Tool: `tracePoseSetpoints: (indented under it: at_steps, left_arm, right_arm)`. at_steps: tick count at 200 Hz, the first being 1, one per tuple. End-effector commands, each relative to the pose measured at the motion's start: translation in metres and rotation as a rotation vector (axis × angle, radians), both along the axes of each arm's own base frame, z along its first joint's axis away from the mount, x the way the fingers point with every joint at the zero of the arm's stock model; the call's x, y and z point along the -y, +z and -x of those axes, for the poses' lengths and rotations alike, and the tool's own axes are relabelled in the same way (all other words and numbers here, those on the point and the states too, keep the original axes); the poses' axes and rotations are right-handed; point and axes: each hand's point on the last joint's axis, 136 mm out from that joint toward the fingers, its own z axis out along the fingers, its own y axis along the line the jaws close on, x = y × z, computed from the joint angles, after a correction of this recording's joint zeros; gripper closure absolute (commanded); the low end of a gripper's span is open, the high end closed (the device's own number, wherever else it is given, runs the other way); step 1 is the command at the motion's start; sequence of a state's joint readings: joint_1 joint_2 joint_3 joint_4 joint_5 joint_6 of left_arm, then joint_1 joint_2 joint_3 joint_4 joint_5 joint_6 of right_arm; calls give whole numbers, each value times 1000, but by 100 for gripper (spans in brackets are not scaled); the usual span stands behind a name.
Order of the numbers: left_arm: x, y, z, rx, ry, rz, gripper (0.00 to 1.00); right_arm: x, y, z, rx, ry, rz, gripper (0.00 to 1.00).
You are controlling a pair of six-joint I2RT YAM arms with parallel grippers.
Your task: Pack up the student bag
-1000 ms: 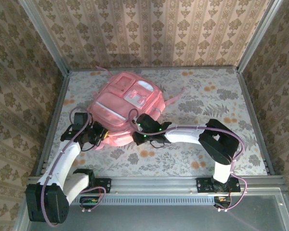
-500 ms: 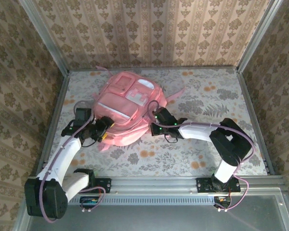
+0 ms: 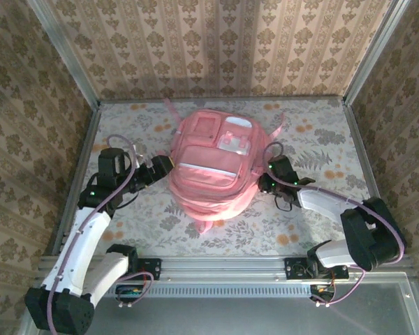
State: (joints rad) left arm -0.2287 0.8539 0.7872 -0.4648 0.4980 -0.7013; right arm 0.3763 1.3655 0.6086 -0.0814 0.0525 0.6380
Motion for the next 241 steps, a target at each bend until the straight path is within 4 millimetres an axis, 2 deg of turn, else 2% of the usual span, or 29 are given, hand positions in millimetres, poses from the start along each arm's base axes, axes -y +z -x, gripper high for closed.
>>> tracePoseSetpoints:
  at_steps: [1,20,46,66,92,109,136,150,161,168,171,174,176,177,179,192,205,220,229,240,241]
  left_arm:
    - [0,6,-5,63,-31,-40,0]
    - [3,11,-8,102,-58,-33,0]
    - [-3,11,-15,134,-42,-78,0]
    - [-9,6,-23,123,-26,-119,0]
    - [-27,1,-37,104,62,-202,0]
    - [-40,1,-46,106,136,-252,0]
    - [-36,5,-60,221,99,-278,0]
    - [-41,1,-66,294,107,-335,0]
    - [-49,-7,-71,333,143,-386,0]
    - [-56,-12,-75,342,188,-402,0]
    - [-59,-13,-76,347,206,-408,0]
    - [-61,-14,-78,356,219,-413,0]
    - [-62,-15,-79,364,222,-419,0]
    - [-62,-15,-80,369,222,-420,0]
    - [-62,-14,-81,386,221,-425,0]
    - [-64,-16,-86,467,190,-506,0]
    - [-81,-25,-93,471,200,-613,0]
    - [-109,-39,-103,365,307,-637,0]
    - [-110,-36,-109,384,301,-657,0]
    - [-113,-34,-115,431,312,-690,0]
    - [-114,-35,-116,432,318,-693,0]
  right_arm:
    - [27,14,-6,23,-104,91,61]
    - [42,25,-7,46,-155,154,55]
    - [71,34,-1,56,-303,240,55]
    - [70,41,-1,67,-291,236,55]
    - [33,58,-3,135,-100,132,55]
    - [-5,76,1,214,77,71,56]
    - [-74,94,23,266,369,6,55]
    - [-93,98,33,262,446,20,55]
    - [-99,99,36,264,454,6,54]
    - [-98,101,35,273,439,-4,51]
    - [-96,102,33,281,425,-3,44]
    - [-94,104,32,290,412,0,26]
    - [-92,106,31,298,399,5,10]
    - [-91,107,31,302,393,8,5]
    - [-88,108,29,312,376,20,1]
    - [-57,126,21,402,244,125,0]
    - [-27,153,19,503,130,197,0]
    - [-9,184,16,621,79,262,0]
    - [1,200,12,698,42,308,0]
    - [8,209,8,809,11,353,0]
    - [7,219,7,854,-12,320,0]
